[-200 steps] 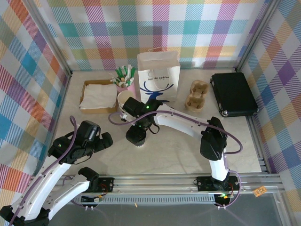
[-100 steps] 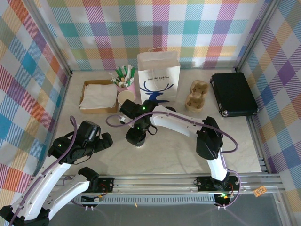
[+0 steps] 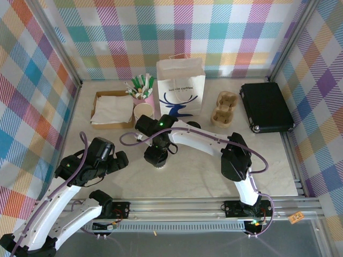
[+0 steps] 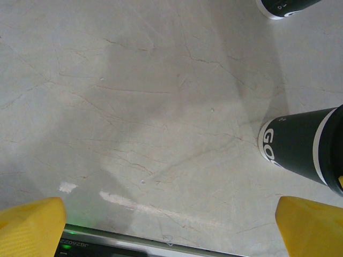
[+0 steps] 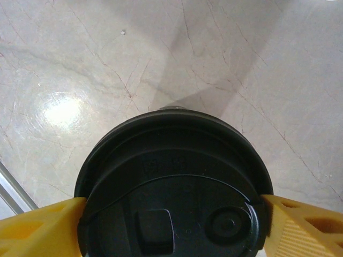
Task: Pack the takeout coffee
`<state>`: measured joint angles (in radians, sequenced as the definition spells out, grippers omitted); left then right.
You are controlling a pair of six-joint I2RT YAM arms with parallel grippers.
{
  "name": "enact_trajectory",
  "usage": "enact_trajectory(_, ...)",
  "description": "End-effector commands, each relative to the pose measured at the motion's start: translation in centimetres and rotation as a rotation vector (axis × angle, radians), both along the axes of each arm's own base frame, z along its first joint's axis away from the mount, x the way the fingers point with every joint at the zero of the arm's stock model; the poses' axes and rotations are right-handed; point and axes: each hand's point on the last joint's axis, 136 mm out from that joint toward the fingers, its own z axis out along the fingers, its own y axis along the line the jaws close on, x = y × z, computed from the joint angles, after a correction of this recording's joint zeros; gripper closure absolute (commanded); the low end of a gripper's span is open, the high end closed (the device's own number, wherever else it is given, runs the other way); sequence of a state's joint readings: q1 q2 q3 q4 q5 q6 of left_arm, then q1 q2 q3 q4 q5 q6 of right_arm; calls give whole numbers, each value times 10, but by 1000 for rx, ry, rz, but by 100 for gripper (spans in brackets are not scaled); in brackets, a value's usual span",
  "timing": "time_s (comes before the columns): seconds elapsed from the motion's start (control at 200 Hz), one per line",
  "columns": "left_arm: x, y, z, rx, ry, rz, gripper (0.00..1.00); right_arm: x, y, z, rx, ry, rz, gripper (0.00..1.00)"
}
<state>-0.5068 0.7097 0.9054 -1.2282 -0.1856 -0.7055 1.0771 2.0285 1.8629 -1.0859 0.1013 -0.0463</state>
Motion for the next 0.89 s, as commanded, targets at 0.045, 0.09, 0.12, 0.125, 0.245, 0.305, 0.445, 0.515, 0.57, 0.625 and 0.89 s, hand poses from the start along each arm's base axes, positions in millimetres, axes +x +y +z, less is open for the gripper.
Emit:
enact_trajectory(0.045, 0, 4, -1, 25, 4, -4, 0, -6, -6, 1, -44, 0, 32, 17)
enact_trajectory(0.09, 1, 4, -1, 25, 6, -2, 0, -6, -6, 3, -44, -2, 35, 17)
enact_trajectory(0.12, 2, 3, -1, 25, 4, -3, 0, -7, -6, 3, -43, -2, 38, 17)
enact_trajectory(0.125, 2, 3, -1, 24, 3, -4, 0, -7, -6, 4, -43, -4, 38, 17)
enact_trajectory(0.245, 4, 1, -1, 23, 6, -6, 0, -7, -7, 7, -46, -14, 44, 15)
enact_trajectory(0.305, 5, 1, -1, 24, 5, -5, 0, -6, -8, 8, -48, -19, 46, 14)
enact_trajectory(0.445, 6, 0, -1, 21, 4, -4, 0, -8, -7, 9, -45, -16, 50, 14)
enact_trajectory(0.515, 7, 0, -2, 20, 6, -3, 0, -9, -7, 7, -47, -11, 52, 15)
enact_trajectory(0.57, 6, 0, -2, 19, 7, -2, 0, -11, -8, 6, -51, -2, 53, 17)
enact_trajectory(0.625, 6, 0, -3, 17, 8, 3, 0, -12, -9, 3, -54, 8, 54, 18)
enact_trajectory(0.89, 2, 1, -7, 1, 12, 19, 0, -18, -14, -11, -78, 29, 49, 24)
